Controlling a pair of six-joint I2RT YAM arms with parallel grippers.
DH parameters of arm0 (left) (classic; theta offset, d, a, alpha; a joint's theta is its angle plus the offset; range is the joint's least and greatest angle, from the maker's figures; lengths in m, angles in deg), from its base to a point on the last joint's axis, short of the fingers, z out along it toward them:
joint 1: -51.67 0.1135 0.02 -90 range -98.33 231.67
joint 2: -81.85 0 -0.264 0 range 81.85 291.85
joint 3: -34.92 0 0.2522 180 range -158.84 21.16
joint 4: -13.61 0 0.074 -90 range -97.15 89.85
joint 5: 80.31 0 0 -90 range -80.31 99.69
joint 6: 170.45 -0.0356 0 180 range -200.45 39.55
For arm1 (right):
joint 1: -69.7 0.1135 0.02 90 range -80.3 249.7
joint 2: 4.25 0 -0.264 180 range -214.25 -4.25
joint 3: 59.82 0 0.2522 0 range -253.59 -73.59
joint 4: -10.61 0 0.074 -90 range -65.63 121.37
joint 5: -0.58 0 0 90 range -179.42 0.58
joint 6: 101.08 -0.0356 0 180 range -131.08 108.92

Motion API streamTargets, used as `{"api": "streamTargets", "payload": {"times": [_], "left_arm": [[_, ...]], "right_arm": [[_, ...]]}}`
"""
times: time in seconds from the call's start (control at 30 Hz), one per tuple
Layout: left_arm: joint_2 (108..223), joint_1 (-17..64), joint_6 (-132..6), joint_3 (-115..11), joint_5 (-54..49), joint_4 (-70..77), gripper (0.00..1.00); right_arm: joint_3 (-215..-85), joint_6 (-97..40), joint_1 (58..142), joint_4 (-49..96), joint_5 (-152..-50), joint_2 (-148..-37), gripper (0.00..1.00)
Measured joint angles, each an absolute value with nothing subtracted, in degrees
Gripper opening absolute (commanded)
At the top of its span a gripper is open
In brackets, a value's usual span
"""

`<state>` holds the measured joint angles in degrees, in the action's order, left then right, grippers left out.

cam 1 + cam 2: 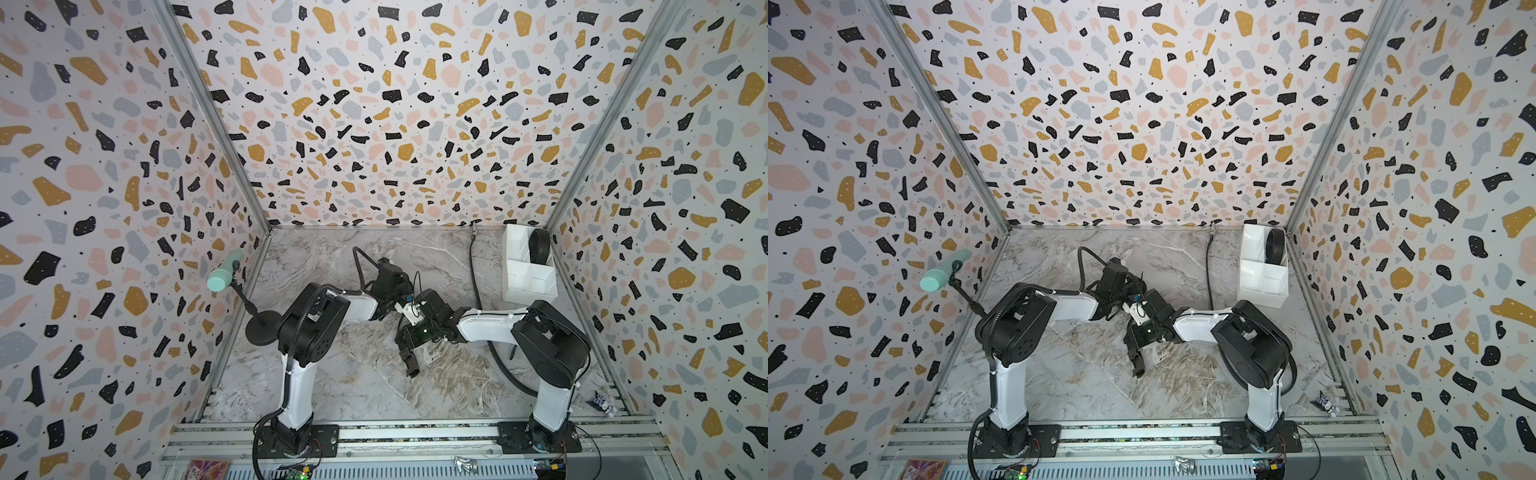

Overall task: Place the belts into the storage roll
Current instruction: Roll the belt at the center of the board.

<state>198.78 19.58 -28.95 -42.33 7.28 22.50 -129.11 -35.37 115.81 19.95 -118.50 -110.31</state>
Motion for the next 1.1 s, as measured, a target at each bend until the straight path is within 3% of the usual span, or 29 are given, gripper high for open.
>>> {"api": "streamTargets", "payload": {"times": [0.13, 0.27, 0.5, 0.83, 0.93, 1.1], "left_arm": [[199.02, 19.58, -28.73, -42.33, 7.3, 23.44, 0.0], [199.1, 19.58, -28.73, -42.33, 7.32, 23.66, 0.0], [199.21, 19.58, -28.77, -42.33, 7.32, 23.92, 0.0], [199.26, 19.58, -28.81, -42.44, 7.19, 23.88, 0.0], [199.3, 19.58, -28.9, -42.44, 7.06, 23.88, 0.18], [199.43, 19.93, -28.66, -42.44, 6.27, 24.6, 0.34]], "right_arm": [[-128.13, -34.56, 112.51, 23.44, -123.68, -108.98, 0.55], [-128.11, -32.62, 105.19, 27.34, -126.83, -105.04, 0.61], [-134.1, -31.39, 92.93, 27.77, -128.73, -106.73, 0.62], [-144.65, -37.84, 93.47, 20.19, -127.66, -120.58, 0.52], [-144.63, -40.29, 94.63, 18.26, -127.79, -121.89, 0.48], [-143.32, -44.03, 96.31, 14.4, -127.63, -122.0, 0.45]]}}
